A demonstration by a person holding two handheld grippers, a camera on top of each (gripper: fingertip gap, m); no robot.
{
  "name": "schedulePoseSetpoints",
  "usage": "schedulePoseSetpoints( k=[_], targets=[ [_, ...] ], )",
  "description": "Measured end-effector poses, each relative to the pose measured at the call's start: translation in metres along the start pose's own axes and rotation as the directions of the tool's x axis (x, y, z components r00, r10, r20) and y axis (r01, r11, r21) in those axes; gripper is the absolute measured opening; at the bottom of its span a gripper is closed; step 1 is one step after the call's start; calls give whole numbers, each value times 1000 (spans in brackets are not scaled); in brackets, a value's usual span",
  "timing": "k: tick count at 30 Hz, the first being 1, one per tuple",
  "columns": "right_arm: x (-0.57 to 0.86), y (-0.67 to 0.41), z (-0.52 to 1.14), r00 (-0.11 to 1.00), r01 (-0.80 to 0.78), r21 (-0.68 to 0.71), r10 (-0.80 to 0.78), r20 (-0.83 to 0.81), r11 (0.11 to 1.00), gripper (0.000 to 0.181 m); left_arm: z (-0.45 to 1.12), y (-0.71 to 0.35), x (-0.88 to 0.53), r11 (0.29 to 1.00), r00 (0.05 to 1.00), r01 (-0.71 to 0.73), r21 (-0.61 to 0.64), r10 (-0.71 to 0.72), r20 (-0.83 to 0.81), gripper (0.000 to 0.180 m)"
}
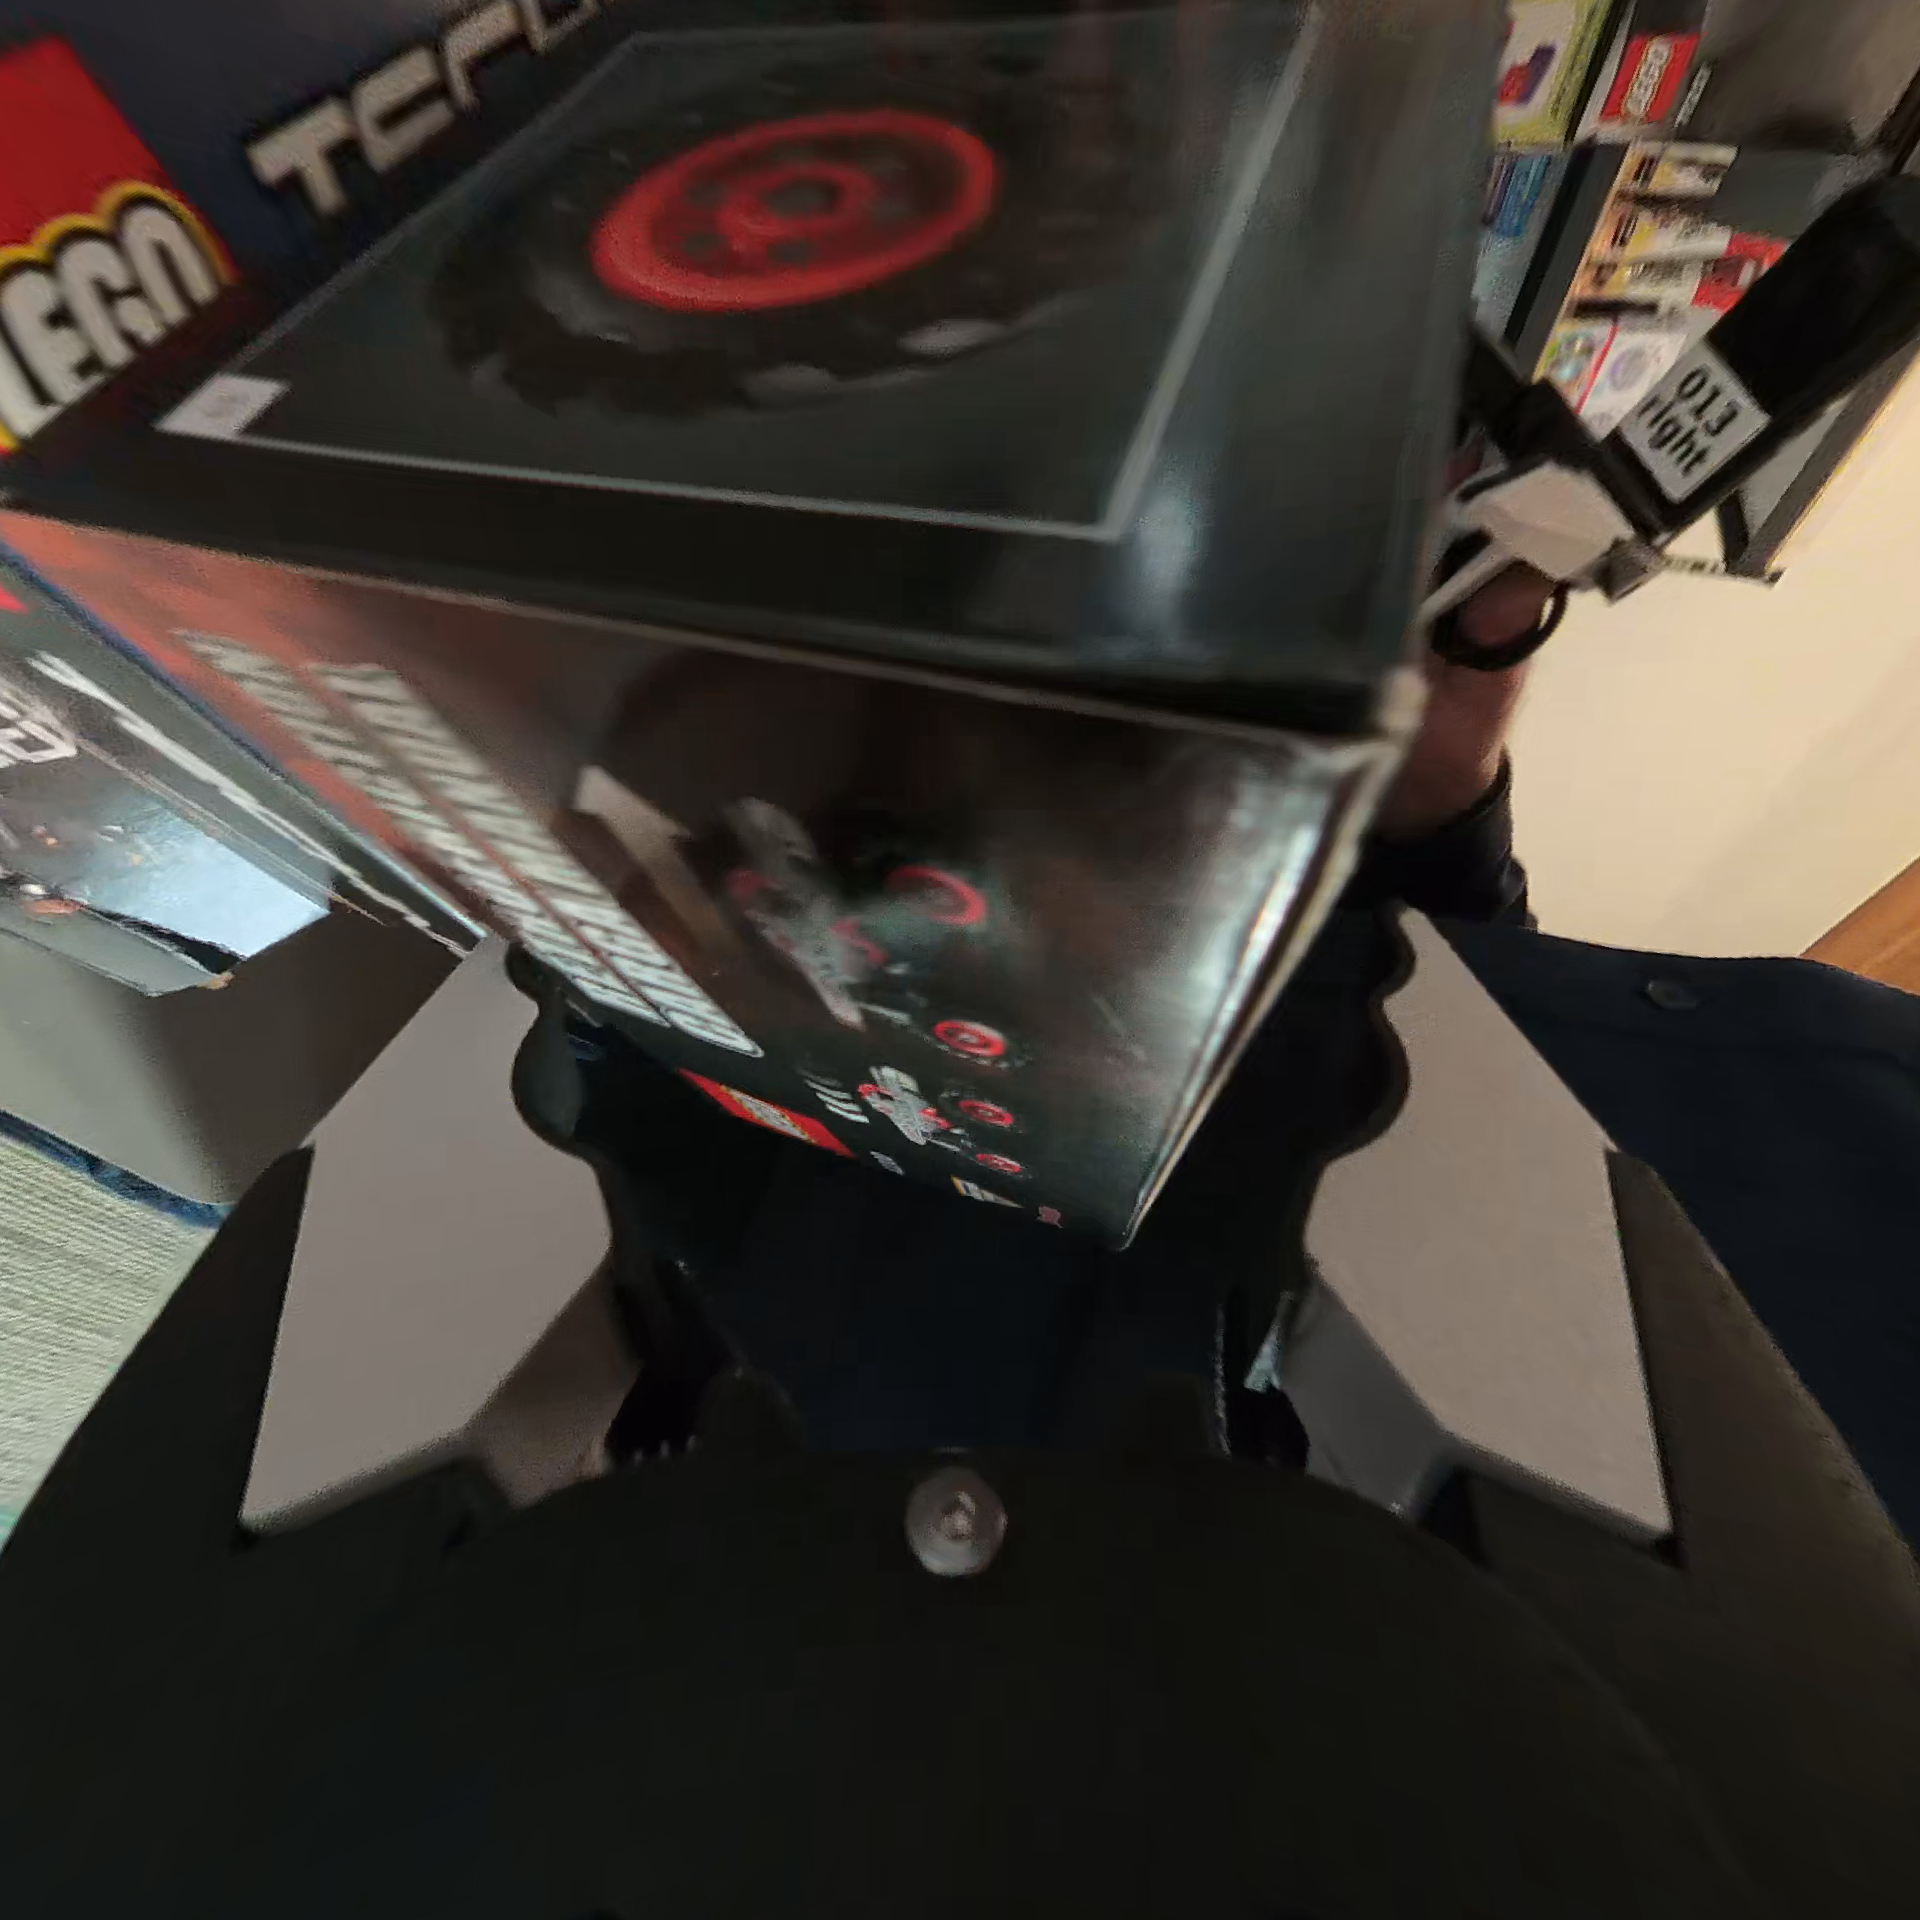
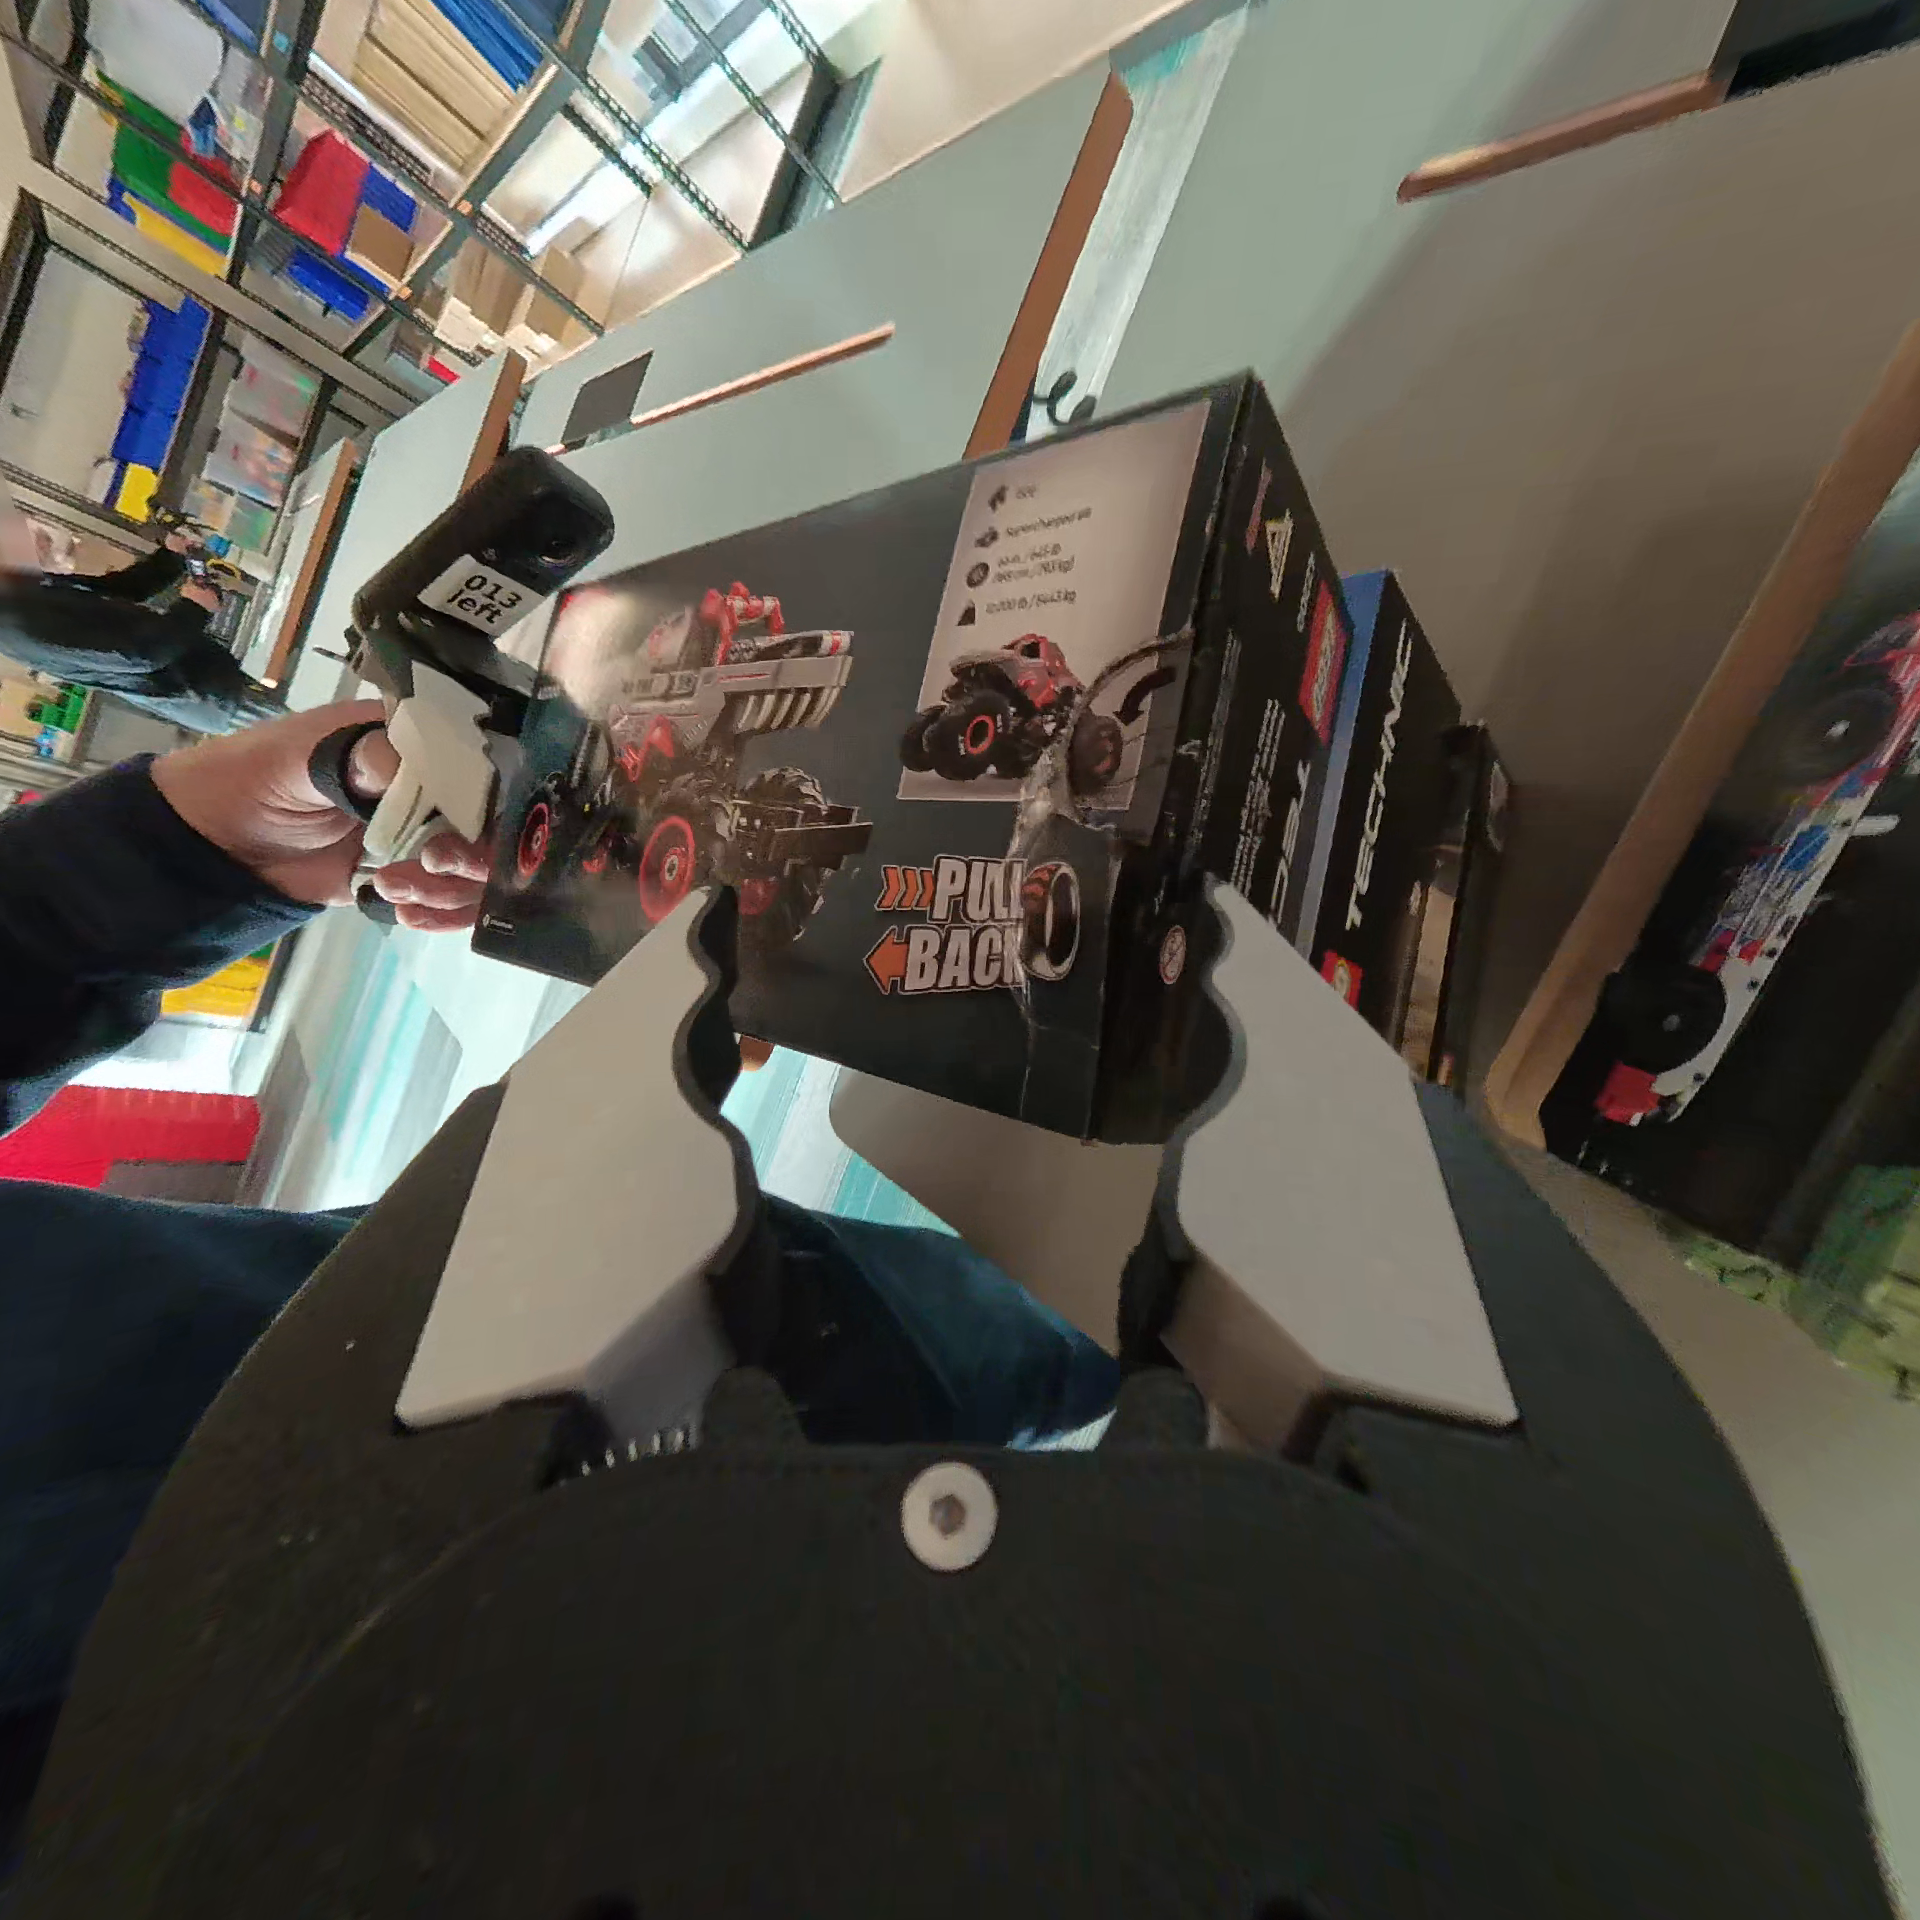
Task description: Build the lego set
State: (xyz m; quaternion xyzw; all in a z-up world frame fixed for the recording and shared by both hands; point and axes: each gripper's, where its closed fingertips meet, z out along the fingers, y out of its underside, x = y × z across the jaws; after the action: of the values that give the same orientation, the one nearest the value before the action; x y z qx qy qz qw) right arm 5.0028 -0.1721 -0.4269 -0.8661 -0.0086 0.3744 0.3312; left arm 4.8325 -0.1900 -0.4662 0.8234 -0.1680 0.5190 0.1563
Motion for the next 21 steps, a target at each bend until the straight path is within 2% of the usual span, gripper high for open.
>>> schedulePoseSetpoints(
  k=[1, 3, 6, 9, 11, 16, 19, 21],
  targets=[
    [1, 3, 1, 1000, -5, -8, 5, 2, 1000, 86, 0, -2, -1, 1000, 1000, 18, 17, -18, 6, 142],
    [3, 3, 3, 1000, 9, -7, -9, -5, 1000, 84, 1, -7, -1, 998, 999, 40, 50, -41, 20, 146],
    [7, -1, 6, 999, 31, -16, -31, -21, 999, 84, 4, -14, -7, 998, 990, 15, 64, -24, 141, 140],
    [12, -8, 8, 999, 24, -14, -24, -30, 1000, 83, 11, -18, -2, 996, 977, 58, 62, -69, 201, 155],
    [13, -10, 8, 999, 31, -22, -32, -38, 999, 80, 13, -14, -6, 998, 962, 57, 35, -64, 266, 156],
    [16, -6, 4, 998, 31, -43, -34, -53, 999, 77, -4, -15, 3, 992, 970, 93, 80, -108, 218, 127],
    [15, -2, 3, 999, 26, -40, -28, -43, 999, 79, -5, -13, 7, 998, 974, 56, 38, -63, 216, 129],
    [13, -2, 2, 999, 27, -44, -29, -33, 999, 79, 0, -15, 12, 996, 977, 80, 45, -87, 194, 144]
  ],
)
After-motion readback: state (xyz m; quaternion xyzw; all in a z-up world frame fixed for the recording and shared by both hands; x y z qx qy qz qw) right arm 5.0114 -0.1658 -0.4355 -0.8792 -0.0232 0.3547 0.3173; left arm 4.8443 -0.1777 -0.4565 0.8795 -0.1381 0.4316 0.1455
